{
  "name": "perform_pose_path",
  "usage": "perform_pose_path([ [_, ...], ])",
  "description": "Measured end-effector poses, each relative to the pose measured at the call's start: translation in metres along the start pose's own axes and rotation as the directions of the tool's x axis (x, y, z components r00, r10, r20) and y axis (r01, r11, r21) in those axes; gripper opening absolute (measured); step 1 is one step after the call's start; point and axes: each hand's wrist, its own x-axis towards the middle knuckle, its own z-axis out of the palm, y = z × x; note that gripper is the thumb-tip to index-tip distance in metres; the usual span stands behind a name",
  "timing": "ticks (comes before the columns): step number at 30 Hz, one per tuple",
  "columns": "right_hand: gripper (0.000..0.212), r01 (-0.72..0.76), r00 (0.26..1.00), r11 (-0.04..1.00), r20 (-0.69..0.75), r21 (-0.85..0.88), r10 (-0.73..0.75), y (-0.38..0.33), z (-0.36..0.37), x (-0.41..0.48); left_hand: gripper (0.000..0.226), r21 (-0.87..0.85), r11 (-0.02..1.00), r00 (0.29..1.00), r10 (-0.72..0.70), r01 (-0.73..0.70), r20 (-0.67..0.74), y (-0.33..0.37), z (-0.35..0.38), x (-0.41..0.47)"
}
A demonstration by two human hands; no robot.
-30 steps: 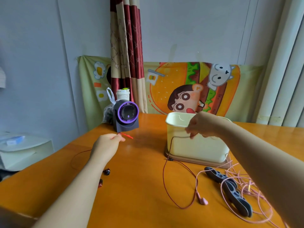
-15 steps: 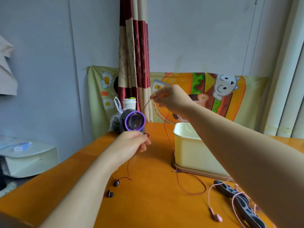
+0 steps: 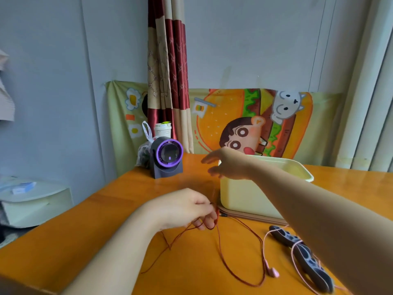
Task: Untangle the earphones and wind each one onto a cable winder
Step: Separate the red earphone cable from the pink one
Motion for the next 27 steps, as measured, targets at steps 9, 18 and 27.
perform_pose_path([
  [9,0.021,-0.209,0.882,0.963,0.393,-0.169,0.260,0.061,-0.001,-0.064,0.026,-0.388,0.898,0.939,0.070,-0.206,-0.337,0.010,0.005,0.024],
  [18,0.035,-0.378,0.858,0.779,0.126,-0.500,0.497,0.114,0.052,-0.088,0.029,-0.547,0.598,0.779,0.229,-0.586,-0.584,0.048,0.005,0.027],
  [27,0.022,-0.466,0.884,0.858,-0.064,-0.215,0.464,0.137,0.043,-0.085,0.028,-0.238,0.784,0.654,0.263,-0.574,-0.709,0.051,-0.009,0.045],
])
